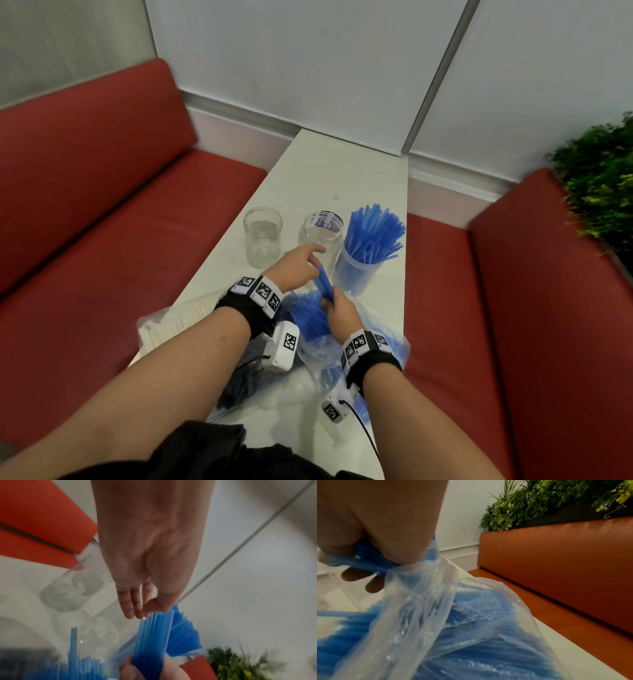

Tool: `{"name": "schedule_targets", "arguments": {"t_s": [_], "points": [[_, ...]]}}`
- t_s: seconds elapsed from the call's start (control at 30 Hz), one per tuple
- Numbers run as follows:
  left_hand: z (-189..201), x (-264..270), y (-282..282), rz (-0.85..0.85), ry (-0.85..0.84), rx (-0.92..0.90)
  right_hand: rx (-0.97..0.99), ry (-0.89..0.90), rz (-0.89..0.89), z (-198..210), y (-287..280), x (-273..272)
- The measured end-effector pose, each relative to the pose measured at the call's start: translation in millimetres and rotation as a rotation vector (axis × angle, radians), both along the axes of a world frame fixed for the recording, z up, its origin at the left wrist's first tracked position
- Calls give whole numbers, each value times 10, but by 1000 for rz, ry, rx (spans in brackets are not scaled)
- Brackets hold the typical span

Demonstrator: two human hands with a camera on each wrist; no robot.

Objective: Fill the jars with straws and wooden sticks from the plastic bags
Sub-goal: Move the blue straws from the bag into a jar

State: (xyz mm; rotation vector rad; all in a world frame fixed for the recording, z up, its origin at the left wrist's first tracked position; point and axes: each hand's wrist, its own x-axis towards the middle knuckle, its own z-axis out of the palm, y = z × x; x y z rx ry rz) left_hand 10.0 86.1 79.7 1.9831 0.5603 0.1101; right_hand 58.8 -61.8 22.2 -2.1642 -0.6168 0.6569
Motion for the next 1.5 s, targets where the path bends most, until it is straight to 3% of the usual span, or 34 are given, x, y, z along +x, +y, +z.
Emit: {"name": "schedule_targets", "arguments": {"t_s": [0.1, 0.17, 0.27, 0.47, 0.57, 0.7, 1.0, 1.1, 1.3, 1.5], "points": [[38, 18, 17, 287, -158, -355, 63, 1, 12, 186, 53, 10], [51, 26, 27, 366, -193, -526, 144, 3, 34, 356, 93, 23], [22, 6, -7, 302, -166, -687, 226, -16, 67, 657, 170, 76], [-77, 12, -112, 216, -28, -841, 473, -3, 35, 1423, 297, 234], [-90, 30, -130, 180, -38, -1111, 632, 71, 56, 1665, 298, 215], [-102, 47, -170, 213, -162, -1532, 666, 42, 56, 1786, 279, 153], [-105, 113, -199, 223, -214, -1648, 727, 58, 47, 1888, 255, 193], [-37, 136, -184, 230, -193, -1620, 786, 97, 12, 1862, 237, 226], [-4, 115, -203, 186, 16, -1434, 801, 123, 1, 1837, 236, 272], [-22, 135, -175, 154, 25, -1456, 814, 213, -6, 1838, 220, 269]]}}
